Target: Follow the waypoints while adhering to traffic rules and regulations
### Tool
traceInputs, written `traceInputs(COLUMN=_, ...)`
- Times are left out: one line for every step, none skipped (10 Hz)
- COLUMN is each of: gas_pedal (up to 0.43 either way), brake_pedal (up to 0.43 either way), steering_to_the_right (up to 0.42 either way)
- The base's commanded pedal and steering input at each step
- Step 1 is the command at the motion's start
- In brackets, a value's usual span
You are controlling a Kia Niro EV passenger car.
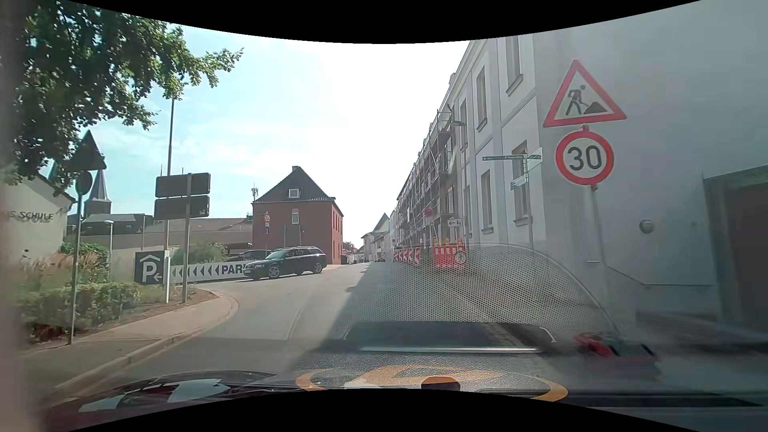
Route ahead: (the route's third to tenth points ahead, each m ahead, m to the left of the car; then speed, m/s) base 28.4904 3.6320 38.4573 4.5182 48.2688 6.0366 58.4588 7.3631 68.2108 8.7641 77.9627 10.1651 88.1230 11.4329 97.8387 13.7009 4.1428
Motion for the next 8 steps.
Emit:
traceInputs(gas_pedal=0.039, brake_pedal=0.000, steering_to_the_right=-0.039)
traceInputs(gas_pedal=0.039, brake_pedal=0.000, steering_to_the_right=-0.039)
traceInputs(gas_pedal=0.039, brake_pedal=0.000, steering_to_the_right=-0.039)
traceInputs(gas_pedal=0.039, brake_pedal=0.000, steering_to_the_right=-0.038)
traceInputs(gas_pedal=0.028, brake_pedal=0.000, steering_to_the_right=-0.034)
traceInputs(gas_pedal=0.028, brake_pedal=0.000, steering_to_the_right=-0.030)
traceInputs(gas_pedal=0.028, brake_pedal=0.000, steering_to_the_right=-0.025)
traceInputs(gas_pedal=0.039, brake_pedal=0.000, steering_to_the_right=-0.024)
